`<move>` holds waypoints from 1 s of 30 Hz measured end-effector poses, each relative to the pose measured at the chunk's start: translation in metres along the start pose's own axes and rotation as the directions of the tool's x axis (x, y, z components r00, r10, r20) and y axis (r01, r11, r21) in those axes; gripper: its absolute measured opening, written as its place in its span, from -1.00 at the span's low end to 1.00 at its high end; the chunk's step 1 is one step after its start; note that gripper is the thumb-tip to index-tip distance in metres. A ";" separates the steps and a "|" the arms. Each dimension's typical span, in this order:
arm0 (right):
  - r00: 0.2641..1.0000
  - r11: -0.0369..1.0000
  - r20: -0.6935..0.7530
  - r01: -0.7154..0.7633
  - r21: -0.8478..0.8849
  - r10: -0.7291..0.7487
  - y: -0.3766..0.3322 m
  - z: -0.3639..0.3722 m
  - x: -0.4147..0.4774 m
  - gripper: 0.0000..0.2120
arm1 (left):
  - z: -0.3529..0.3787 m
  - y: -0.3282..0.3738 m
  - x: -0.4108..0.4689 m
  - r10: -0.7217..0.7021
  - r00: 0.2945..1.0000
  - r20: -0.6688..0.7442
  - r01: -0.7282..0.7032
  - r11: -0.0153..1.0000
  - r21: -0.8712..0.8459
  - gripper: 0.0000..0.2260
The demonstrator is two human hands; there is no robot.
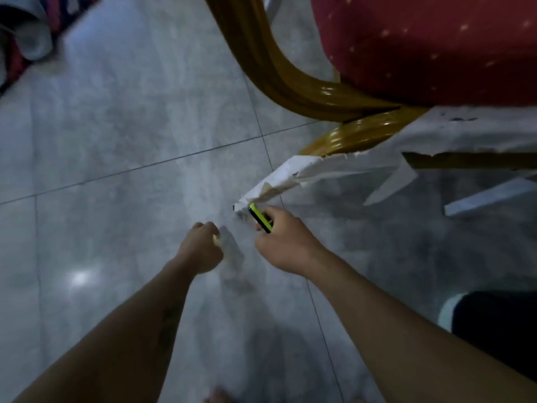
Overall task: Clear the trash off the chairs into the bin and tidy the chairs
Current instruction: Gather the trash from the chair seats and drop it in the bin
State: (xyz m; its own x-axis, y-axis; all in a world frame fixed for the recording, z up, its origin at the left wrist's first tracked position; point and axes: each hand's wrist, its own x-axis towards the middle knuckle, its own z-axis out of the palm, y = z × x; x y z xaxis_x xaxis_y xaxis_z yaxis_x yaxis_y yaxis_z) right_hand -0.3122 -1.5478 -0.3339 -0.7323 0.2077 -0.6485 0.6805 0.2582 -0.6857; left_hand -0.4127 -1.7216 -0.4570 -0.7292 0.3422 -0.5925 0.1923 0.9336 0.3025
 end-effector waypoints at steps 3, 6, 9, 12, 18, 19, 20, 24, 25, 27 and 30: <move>0.997 0.999 -0.069 -0.037 0.033 0.039 -0.006 -0.004 -0.037 -0.90 | -0.029 0.016 -0.035 -0.123 0.983 -0.138 0.081 0.956 -0.282 -0.76; 0.993 0.991 -0.082 -0.072 0.114 0.081 -0.018 -0.016 -0.074 -0.83 | -0.063 0.040 -0.071 -0.173 0.981 -0.083 0.101 0.835 -0.541 -0.82; 0.982 0.964 -0.089 -0.141 0.223 0.164 -0.034 -0.042 -0.117 -0.77 | -0.099 0.075 -0.114 -0.138 0.990 0.042 0.128 0.708 -0.694 -0.82; 0.965 0.922 -0.078 -0.215 0.322 0.252 -0.045 -0.070 -0.153 -0.72 | -0.130 0.121 -0.155 -0.089 0.983 0.158 0.179 0.603 -0.777 -0.82; 0.870 0.856 -0.235 -0.318 0.407 0.435 -0.028 -0.136 -0.238 -0.49 | -0.166 0.230 -0.236 0.101 0.956 0.276 0.160 0.609 -0.777 -0.82; 0.848 0.850 -0.281 -0.311 0.424 0.450 -0.021 -0.146 -0.254 -0.50 | -0.167 0.247 -0.246 0.123 0.953 0.278 0.142 0.631 -0.763 -0.81; 0.824 0.847 -0.328 -0.301 0.437 0.462 -0.012 -0.156 -0.271 -0.51 | -0.167 0.265 -0.256 0.142 0.949 0.280 0.126 0.645 -0.754 -0.81; 0.726 0.825 -0.438 -0.324 0.463 0.531 0.030 -0.180 -0.332 -0.47 | -0.146 0.327 -0.289 0.195 0.933 0.301 0.084 0.697 -0.712 -0.80; 0.712 0.809 -0.433 -0.333 0.484 0.553 0.043 -0.185 -0.343 -0.43 | -0.135 0.343 -0.298 0.210 0.926 0.314 0.079 0.704 -0.705 -0.81; 0.696 0.759 -0.376 -0.382 0.528 0.612 0.073 -0.196 -0.361 -0.32 | -0.106 0.373 -0.314 0.223 0.916 0.334 0.088 0.701 -0.708 -0.84; 0.676 0.704 -0.306 -0.448 0.551 0.670 0.119 -0.205 -0.373 -0.20 | -0.061 0.409 -0.331 0.183 0.909 0.375 0.150 0.696 -0.702 -0.83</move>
State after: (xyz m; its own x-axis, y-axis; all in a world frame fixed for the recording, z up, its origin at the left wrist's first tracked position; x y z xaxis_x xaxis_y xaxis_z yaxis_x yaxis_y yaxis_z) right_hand 0.0370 -1.4013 -0.1063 -0.0470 0.6025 -0.7967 0.8207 -0.4314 -0.3747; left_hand -0.1329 -1.4595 -0.0921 -0.3808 0.5218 -0.7633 -0.4367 0.6261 0.6459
